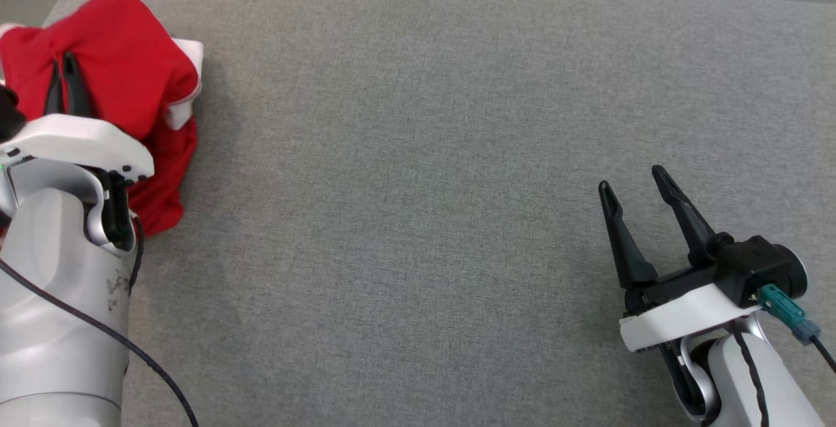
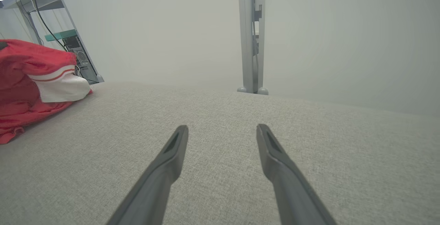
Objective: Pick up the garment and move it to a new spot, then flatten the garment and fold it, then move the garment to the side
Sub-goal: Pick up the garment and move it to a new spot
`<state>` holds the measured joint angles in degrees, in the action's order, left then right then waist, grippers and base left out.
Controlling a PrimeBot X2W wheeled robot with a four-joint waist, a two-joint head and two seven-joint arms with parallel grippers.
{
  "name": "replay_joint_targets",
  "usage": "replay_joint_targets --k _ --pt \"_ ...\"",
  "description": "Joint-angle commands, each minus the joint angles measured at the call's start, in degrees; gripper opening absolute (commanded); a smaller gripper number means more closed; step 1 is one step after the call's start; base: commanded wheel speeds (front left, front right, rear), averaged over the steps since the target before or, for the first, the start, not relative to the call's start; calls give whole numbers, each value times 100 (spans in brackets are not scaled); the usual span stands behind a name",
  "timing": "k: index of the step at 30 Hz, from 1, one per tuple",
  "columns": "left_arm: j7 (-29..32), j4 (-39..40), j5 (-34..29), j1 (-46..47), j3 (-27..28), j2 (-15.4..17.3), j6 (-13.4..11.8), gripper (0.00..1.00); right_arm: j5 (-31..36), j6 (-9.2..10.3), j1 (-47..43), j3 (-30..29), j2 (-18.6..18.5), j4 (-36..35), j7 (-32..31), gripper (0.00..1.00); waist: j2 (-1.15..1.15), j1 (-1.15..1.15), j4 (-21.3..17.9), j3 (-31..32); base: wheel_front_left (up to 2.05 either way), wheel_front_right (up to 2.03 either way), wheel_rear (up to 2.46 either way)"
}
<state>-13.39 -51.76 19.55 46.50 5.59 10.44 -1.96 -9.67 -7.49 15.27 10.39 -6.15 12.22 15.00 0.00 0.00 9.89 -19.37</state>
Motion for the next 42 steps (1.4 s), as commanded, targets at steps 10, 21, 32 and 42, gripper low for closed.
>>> replay_joint_targets --k 10,21,32,42 --pt "-161 1162 -50 -392 -137 -202 192 0 -49 -1 -129 -3 110 54 39 100 0 0 -261 360 0 0 0" --pt "-34 1977 -186 -656 -572 -391 329 0 -111 -1 -244 4 225 87 39 100 0 0 -687 688 0 0 0" --pt "160 2212 -240 -868 -1019 -497 495 0 -196 -1 -294 61 303 121 39 100 0 0 -1531 898 0 0 0" --pt "73 2174 -181 -893 -1560 -657 702 0 -289 -1 -340 55 313 109 39 100 0 0 -1972 966 0 0 0"
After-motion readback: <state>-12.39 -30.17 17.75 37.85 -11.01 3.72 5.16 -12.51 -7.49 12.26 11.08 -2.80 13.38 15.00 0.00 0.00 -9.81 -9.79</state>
